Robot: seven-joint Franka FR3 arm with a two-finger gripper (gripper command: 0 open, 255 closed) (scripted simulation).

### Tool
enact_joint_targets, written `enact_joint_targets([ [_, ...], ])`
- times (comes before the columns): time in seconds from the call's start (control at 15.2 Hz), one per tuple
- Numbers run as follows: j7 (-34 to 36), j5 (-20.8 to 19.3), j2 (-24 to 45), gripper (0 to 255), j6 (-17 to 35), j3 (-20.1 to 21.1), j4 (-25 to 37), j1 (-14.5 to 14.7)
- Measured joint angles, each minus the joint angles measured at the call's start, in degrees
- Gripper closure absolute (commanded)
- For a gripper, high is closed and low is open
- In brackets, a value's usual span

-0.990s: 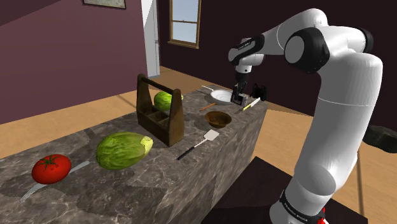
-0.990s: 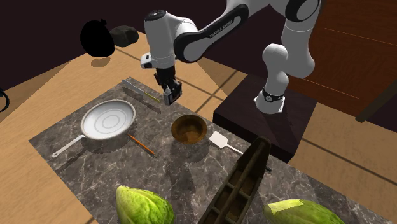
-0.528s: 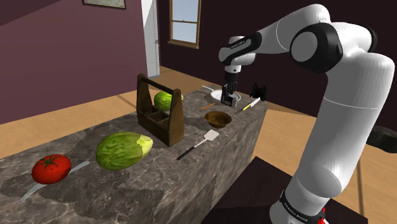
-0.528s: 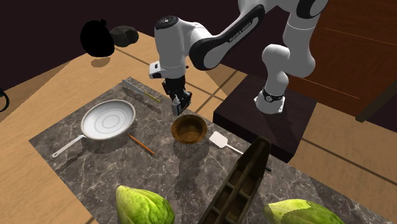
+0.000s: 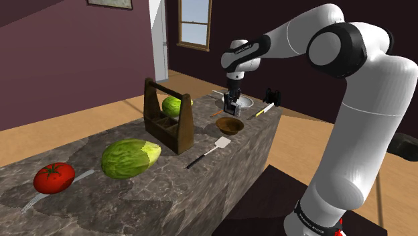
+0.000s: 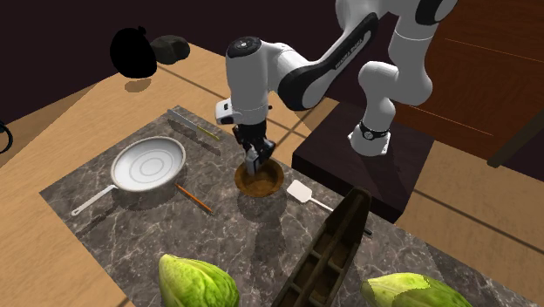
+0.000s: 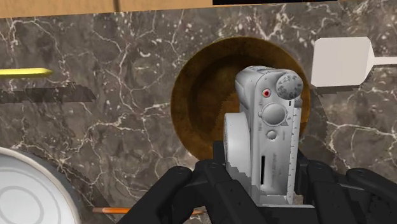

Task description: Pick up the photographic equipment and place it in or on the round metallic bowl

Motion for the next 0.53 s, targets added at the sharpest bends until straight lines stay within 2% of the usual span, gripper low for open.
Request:
enact_joint_targets([
  [0.53, -0.5, 1.1, 2.3, 255, 5.9, 0.2, -3.7, -0.1],
])
